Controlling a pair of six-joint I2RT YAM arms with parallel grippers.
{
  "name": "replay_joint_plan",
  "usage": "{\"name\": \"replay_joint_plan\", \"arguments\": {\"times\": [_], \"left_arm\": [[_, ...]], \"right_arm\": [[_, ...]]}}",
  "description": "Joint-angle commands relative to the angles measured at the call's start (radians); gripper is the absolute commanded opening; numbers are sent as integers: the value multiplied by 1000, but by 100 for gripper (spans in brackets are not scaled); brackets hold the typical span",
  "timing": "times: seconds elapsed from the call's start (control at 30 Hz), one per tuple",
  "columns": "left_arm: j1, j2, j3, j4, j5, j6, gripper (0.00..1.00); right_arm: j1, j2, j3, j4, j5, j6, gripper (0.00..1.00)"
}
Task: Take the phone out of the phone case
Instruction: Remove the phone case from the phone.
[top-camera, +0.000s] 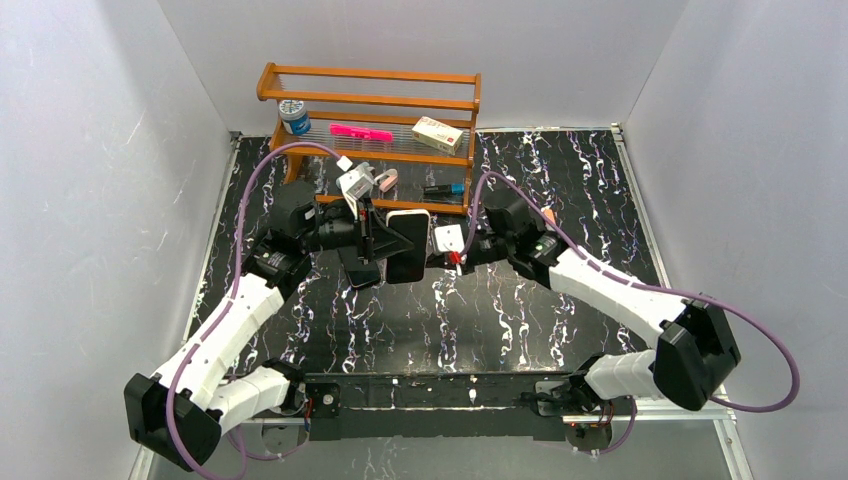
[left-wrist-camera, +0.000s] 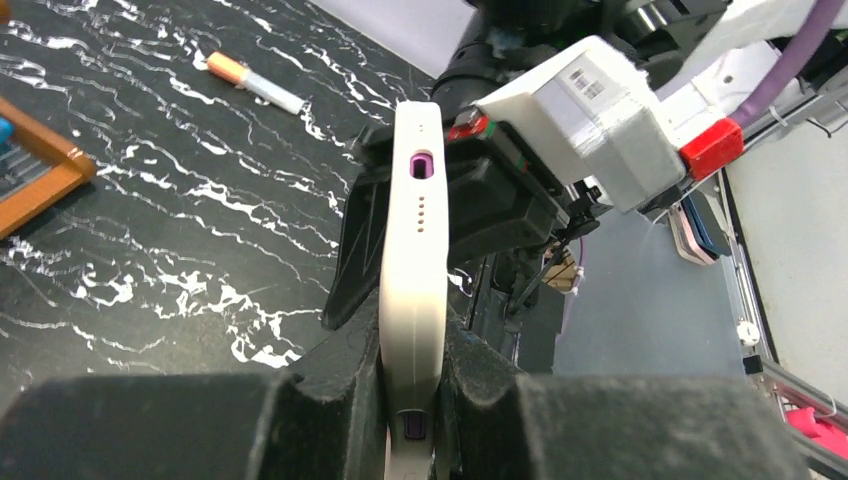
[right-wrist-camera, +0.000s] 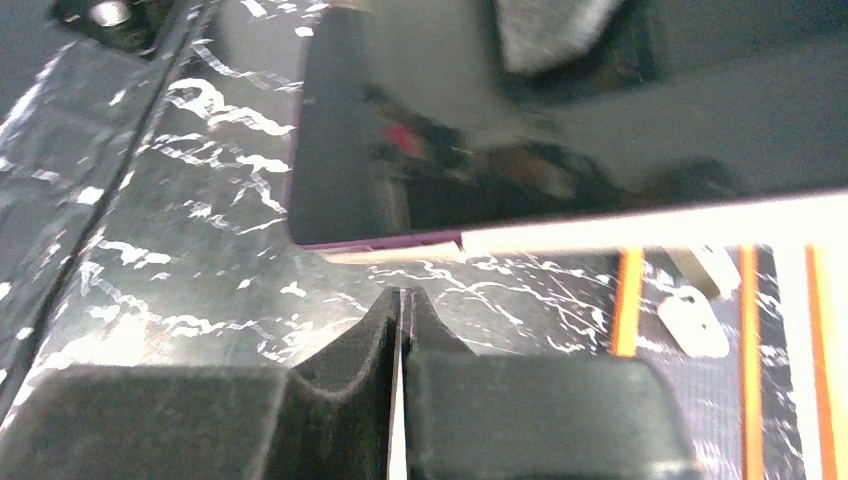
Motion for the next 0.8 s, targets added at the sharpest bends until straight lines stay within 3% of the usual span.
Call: {"name": "replay_joint_plan", "arguments": {"times": [0.0, 0.1, 0.2, 0.37, 0.77], "left_arm": [[16, -60, -29, 42, -36, -80, 0], [25, -80, -67, 116, -107, -153, 0], [27, -102, -118, 188, -245, -228, 0], [27, -147, -194, 281, -460, -348, 0], [27, -210, -310, 461, -661, -585, 0]], "right_arm": [[-4, -113, -129, 392, 163, 174, 10], [-4, -174, -231, 556, 237, 313, 31], [-4, -227, -304, 665, 275, 460, 43], [-3, -255, -378, 754, 303, 724, 55], [0, -140, -523, 1140, 427, 1337, 67]]}}
